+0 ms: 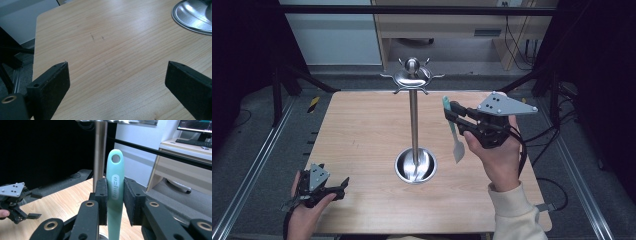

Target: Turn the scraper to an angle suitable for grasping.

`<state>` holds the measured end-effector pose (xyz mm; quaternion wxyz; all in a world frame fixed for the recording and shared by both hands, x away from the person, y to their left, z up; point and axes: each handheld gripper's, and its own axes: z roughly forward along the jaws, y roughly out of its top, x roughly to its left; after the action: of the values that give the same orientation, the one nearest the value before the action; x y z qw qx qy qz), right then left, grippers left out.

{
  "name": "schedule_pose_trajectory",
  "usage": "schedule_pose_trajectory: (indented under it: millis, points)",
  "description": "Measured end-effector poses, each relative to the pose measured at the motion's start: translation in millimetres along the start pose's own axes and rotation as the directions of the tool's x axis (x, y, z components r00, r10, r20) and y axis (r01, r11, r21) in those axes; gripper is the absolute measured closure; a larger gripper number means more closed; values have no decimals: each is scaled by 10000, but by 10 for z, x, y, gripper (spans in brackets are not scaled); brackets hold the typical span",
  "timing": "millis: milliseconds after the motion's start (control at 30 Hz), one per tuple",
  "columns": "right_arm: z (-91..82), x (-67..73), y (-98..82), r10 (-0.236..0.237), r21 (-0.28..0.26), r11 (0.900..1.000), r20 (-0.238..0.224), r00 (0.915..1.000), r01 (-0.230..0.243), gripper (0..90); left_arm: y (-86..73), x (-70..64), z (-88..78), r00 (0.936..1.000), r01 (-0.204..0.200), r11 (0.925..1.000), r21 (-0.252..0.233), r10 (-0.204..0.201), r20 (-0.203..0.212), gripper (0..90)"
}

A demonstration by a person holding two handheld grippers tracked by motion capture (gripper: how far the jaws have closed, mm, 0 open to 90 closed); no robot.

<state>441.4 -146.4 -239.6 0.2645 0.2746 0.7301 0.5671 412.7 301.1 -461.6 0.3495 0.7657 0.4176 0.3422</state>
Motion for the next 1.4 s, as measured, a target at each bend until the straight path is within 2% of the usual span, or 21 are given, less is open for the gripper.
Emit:
schedule_pose_trajectory:
  millis: [133, 400, 567, 1033, 1400]
  points:
    - [-7, 56, 60, -206, 50, 9998, -48, 9998, 206, 742, 22, -14, -3, 10000, -86, 9999, -106, 86, 47, 59]
    - [-2, 119, 190, -461, 73, 9989, -114, 9989, 462, 742, 17, -36, 13, 9996, -279, 9996, 72, 279, 107, 67]
    - [-50, 152, 270, -664, 101, 9977, -3, 9978, 664, 742, 19, -41, 23, 9992, -342, 9993, 158, 339, 191, 68]
    - [-137, 195, 301, -503, -78, 9987, -291, 9983, 501, 741, 15, -53, 33, 9989, -417, 9988, 266, 411, 236, 68]
    - [-113, 237, 360, -554, -50, 9985, -413, 9976, 552, 741, 6, -55, 40, 9987, -361, 9990, 255, 351, 364, 51]
